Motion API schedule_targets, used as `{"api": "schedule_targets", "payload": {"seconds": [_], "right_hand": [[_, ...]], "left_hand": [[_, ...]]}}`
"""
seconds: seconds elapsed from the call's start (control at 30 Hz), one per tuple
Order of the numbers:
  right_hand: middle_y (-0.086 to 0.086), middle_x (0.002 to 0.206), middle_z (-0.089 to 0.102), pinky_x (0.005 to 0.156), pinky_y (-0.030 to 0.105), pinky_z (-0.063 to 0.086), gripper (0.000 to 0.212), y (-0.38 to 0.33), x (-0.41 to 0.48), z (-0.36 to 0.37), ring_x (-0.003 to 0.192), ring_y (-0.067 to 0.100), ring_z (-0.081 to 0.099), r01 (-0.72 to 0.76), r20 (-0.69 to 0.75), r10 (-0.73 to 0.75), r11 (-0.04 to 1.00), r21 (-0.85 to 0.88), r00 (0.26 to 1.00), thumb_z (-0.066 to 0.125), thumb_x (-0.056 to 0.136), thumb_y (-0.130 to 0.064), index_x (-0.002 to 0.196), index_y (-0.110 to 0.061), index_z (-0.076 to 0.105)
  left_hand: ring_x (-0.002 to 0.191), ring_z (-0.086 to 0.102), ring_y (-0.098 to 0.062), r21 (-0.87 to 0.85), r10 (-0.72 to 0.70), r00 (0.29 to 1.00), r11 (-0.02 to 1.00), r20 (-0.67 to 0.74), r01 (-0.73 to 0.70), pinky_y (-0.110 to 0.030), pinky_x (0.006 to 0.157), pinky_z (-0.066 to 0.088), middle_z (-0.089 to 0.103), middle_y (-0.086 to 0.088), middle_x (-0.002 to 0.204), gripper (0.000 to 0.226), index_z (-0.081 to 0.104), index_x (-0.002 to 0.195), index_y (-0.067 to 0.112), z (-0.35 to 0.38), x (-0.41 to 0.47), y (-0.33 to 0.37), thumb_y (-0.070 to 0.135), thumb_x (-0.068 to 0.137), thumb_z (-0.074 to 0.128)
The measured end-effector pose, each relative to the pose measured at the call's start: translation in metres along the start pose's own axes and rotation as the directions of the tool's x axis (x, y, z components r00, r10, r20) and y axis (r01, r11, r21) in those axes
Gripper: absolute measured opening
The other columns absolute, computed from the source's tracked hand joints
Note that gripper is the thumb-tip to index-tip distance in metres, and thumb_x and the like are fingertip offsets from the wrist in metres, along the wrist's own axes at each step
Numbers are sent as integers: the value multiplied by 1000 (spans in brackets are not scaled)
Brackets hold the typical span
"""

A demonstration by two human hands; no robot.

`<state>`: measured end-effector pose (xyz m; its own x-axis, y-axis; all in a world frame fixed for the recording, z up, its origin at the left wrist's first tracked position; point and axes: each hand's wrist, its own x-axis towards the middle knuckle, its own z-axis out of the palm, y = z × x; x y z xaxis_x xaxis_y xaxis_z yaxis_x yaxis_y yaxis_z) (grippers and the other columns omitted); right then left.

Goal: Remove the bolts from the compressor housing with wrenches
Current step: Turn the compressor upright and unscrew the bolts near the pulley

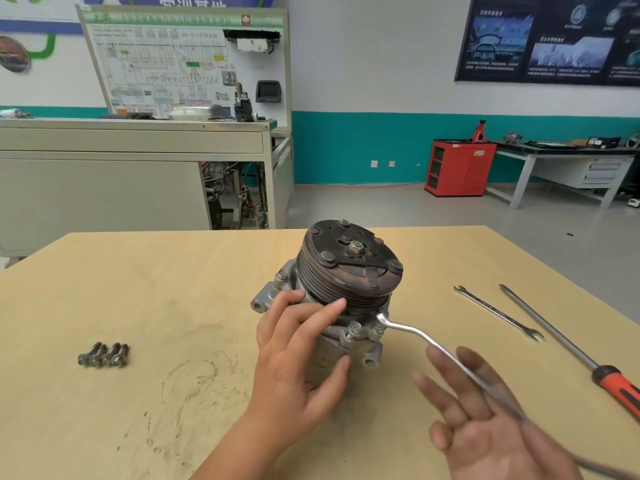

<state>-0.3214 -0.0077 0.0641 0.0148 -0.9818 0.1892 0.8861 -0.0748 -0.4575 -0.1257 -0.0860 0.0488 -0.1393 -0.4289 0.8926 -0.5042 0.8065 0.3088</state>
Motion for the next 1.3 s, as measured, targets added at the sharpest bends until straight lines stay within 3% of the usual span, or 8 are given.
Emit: {"api": "schedule_targets", "payload": {"seconds": [0.33, 0.4, 0.5, 0.7, 0.83, 1.0, 1.17, 1.3], "right_hand": [[24, 143, 37, 94, 46, 45, 36, 19, 5, 3, 133, 39, 34, -153, 203, 178, 980, -130, 963, 35, 91, 13, 126, 15, 44], [3, 109, 70, 61, 25, 55, 35, 21, 7, 14, 105, 14, 64, -240, 144, 328, 870, -430, 934, 83, 56, 0, 90, 2, 72], [-20, 60, 68, 40, 10, 42, 9, 3, 12, 25, 63, -10, 64, -300, -10, 436, 602, -740, 900, 69, 73, -11, 64, -15, 69], [27, 123, 57, 71, 29, 51, 69, -18, 16, 8, 107, 37, 60, -142, 374, 306, 902, -407, 875, 53, 86, -55, 126, 0, 48], [11, 53, 56, 38, 20, 35, 51, -19, 56, -2, 41, 15, 50, -160, -9, 168, 918, -364, 986, 64, 66, -54, 83, -5, 68], [-6, 39, 28, 37, 16, 23, 33, -5, 80, 18, 39, 6, 16, -135, -108, 107, 943, -304, 988, 47, 79, -36, 69, -12, 67], [16, 66, 51, 63, 33, 38, 53, -12, 49, -3, 63, 19, 36, -176, 163, 151, 972, 153, 975, 33, 97, -45, 90, -1, 61], [44, 130, 33, 85, 48, 32, 47, -15, 13, 2, 113, 51, 42, -172, 166, 170, 985, -1, 971, 26, 103, -23, 129, 15, 34]], "left_hand": [[124, 40, -20, 19, -1, 1000, 1000, -3, 1, -40, 106, 31, 51, 12, 109, 44, 53, 122, 27, 0, 1, 1, 27, 79, 61], [124, 39, -18, 19, 1, 1000, 1000, -4, -1, -40, 106, 31, 51, 12, 108, 45, 53, 123, 26, 0, 0, 1, 27, 79, 62], [118, 44, -25, 32, 1, 1000, 999, 4, -1, -41, 105, 31, 49, 12, 105, 46, 54, 124, 27, 0, 0, 2, 26, 79, 61], [109, 49, -35, 24, -4, 1000, 1000, 1, 4, -41, 105, 31, 49, 13, 102, 39, 59, 119, 30, -2, 2, 3, 26, 80, 61], [107, 50, -35, -29, -11, 1000, 1000, -3, 11, -40, 107, 29, 55, 7, 98, 32, 61, 111, 32, -1, 5, 4, 25, 79, 62], [118, 44, -29, -28, 16, 1000, 999, -9, -16, -41, 106, 31, 50, 13, 105, 36, 58, 117, 35, -2, 2, -1, 28, 82, 61], [127, 39, -12, -44, 1, 1000, 999, -20, -2, -35, 107, 30, 53, 17, 111, 50, 47, 126, 33, -2, 2, -1, 30, 79, 62], [125, 41, -14, -34, -7, 1000, 999, -13, 7, -36, 107, 31, 53, 17, 111, 48, 50, 125, 25, -3, 1, 0, 31, 79, 62]]}}
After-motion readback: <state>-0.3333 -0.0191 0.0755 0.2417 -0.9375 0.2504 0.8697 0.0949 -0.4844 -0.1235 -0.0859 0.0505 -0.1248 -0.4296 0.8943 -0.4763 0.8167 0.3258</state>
